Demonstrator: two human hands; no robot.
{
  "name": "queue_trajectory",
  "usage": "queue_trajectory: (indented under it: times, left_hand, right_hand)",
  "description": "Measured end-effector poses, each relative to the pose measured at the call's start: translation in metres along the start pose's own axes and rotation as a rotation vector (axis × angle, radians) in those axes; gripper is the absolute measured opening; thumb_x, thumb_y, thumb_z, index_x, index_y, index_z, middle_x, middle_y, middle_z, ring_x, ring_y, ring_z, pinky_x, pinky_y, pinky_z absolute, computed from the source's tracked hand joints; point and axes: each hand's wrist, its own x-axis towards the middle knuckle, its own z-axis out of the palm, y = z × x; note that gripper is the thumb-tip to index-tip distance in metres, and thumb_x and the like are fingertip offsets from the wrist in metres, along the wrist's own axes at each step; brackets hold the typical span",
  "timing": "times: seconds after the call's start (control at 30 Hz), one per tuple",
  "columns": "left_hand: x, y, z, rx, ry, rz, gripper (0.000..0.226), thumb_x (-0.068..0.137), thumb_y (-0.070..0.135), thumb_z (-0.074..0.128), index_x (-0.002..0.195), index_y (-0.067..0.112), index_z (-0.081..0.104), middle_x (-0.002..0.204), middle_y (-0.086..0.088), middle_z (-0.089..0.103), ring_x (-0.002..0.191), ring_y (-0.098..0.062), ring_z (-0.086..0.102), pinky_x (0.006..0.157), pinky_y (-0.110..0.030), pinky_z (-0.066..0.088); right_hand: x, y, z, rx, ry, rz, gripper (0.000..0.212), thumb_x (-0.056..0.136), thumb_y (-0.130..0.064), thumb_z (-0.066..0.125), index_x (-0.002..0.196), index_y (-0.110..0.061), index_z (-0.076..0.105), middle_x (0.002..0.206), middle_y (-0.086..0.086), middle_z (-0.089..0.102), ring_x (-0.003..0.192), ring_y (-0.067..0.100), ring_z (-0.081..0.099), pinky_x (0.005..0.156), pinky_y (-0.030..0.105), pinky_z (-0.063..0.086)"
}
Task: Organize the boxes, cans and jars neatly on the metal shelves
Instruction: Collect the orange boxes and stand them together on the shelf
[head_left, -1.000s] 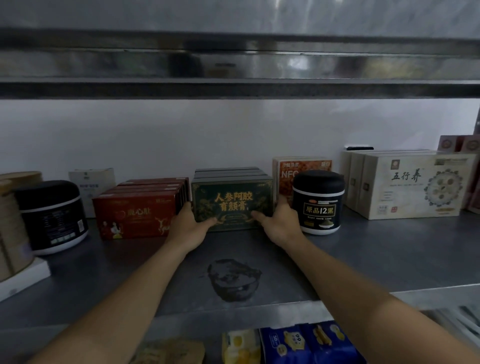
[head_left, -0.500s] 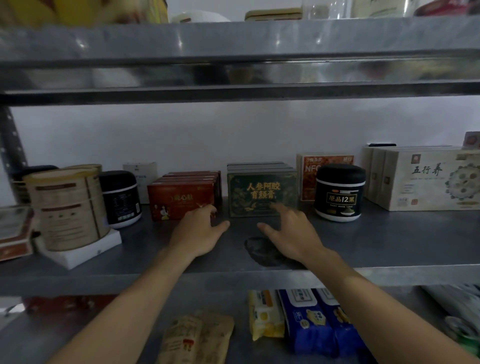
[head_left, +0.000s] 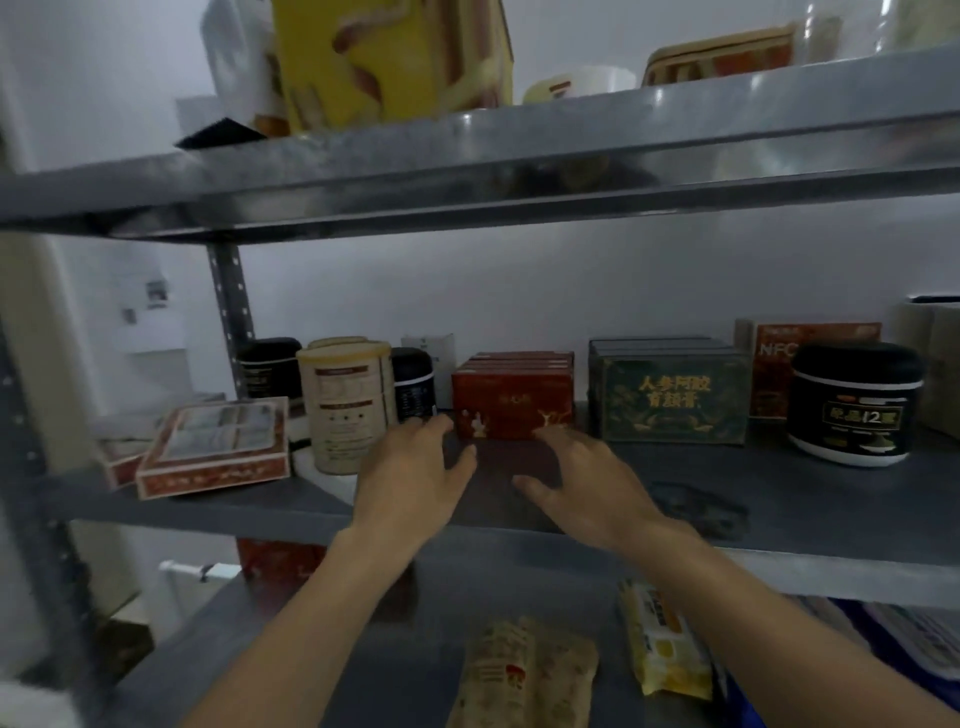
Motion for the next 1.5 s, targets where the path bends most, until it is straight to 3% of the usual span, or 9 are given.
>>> queue_trajectory:
  times: [0.13,0.33,0.47,0.6,0.7,0.87,1.0,1.23,1.5]
  left_hand:
    - [-0.018,-0.048,-0.018,0.061,0.256,-0.037,0.018,0.084,0.027,0.068,0.077,0.01,0.066,0.076,-0.007,0.066,0.071,-0.026,0.06,0.057,-0.029,0.042]
    - [-0.018,-0.133,-0.025,0.071,0.308,-0.311,0.032,0.084,0.031,0.069,0.108,0.01,0.066,0.106,-0.014,0.065,0.1,-0.034,0.057,0.079,-0.039,0.048]
    - [-0.013,-0.192,-0.023,0.15,0.176,-0.302,0.069,0.079,0.054,0.065,0.138,0.019,0.051,0.145,-0.011,0.046,0.137,-0.031,0.036,0.112,-0.046,0.032]
    - [-0.001,-0.246,-0.026,0.455,-0.091,-0.291,0.087,0.072,0.074,0.036,0.148,0.032,0.032,0.161,-0.004,0.015,0.149,-0.026,0.001,0.119,-0.051,0.007]
    - [0.002,-0.267,-0.033,0.478,-0.244,-0.353,0.071,0.088,0.065,0.045,0.15,0.036,0.026,0.16,-0.001,0.016,0.149,-0.023,0.005,0.118,-0.051,0.012]
    - [-0.006,-0.267,-0.052,0.423,-0.114,-0.182,0.051,0.096,0.038,0.053,0.145,0.029,0.041,0.151,-0.005,0.038,0.139,-0.028,0.031,0.111,-0.044,0.032]
    - [-0.018,-0.291,-0.059,0.161,0.067,-0.178,0.049,0.095,0.034,0.054,0.142,0.024,0.046,0.145,-0.009,0.047,0.133,-0.03,0.041,0.107,-0.046,0.039]
    - [-0.023,-0.324,-0.101,-0.476,0.263,-0.205,0.04,0.092,0.04,0.051,0.123,0.016,0.059,0.105,0.004,0.067,0.098,-0.014,0.064,0.077,-0.018,0.05]
    - [-0.039,-0.365,-0.138,-1.008,0.113,-0.349,0.046,0.09,0.06,0.049,0.113,0.022,0.059,0.106,-0.002,0.072,0.1,-0.023,0.07,0.081,-0.035,0.057]
  right_hand:
    - [0.006,-0.035,0.024,0.072,-0.064,-0.049,0.065,0.093,-0.052,0.055,0.147,-0.023,0.035,0.149,-0.002,0.041,0.134,0.021,0.041,0.1,0.035,0.041]
    - [0.025,-0.084,0.056,0.262,-0.125,-0.177,0.048,0.091,-0.044,0.061,0.135,-0.028,0.048,0.138,-0.006,0.052,0.121,0.015,0.05,0.091,0.031,0.047]
    - [0.039,-0.114,0.076,0.441,-0.176,-0.252,0.052,0.088,-0.043,0.063,0.136,-0.029,0.049,0.139,-0.01,0.051,0.125,0.011,0.048,0.096,0.025,0.043]
    - [0.048,-0.137,0.093,0.492,-0.194,-0.321,0.053,0.089,-0.044,0.062,0.139,-0.03,0.046,0.141,-0.013,0.048,0.129,0.009,0.045,0.104,0.03,0.042]
    - [0.055,-0.153,0.099,0.519,-0.156,-0.328,0.042,0.091,-0.04,0.061,0.131,-0.03,0.051,0.128,-0.014,0.052,0.12,0.008,0.048,0.093,0.024,0.041]
    - [0.069,-0.189,0.123,0.601,-0.151,-0.33,0.043,0.089,-0.034,0.066,0.13,-0.032,0.053,0.122,-0.022,0.055,0.113,-0.002,0.051,0.078,0.004,0.036]
    - [0.087,-0.218,0.147,0.719,-0.179,-0.098,0.061,0.082,-0.038,0.074,0.135,-0.028,0.045,0.124,-0.014,0.056,0.109,0.004,0.051,0.09,0.023,0.041]
    - [0.114,-0.264,0.176,1.245,-0.1,0.108,0.063,0.073,-0.02,0.084,0.114,-0.04,0.04,0.096,-0.035,0.044,0.09,-0.011,0.048,0.07,0.005,0.041]
    - [0.143,-0.297,0.186,1.23,-0.176,0.096,0.105,0.058,-0.03,0.088,0.148,-0.028,0.035,0.144,-0.004,0.046,0.133,0.015,0.044,0.104,0.033,0.038]
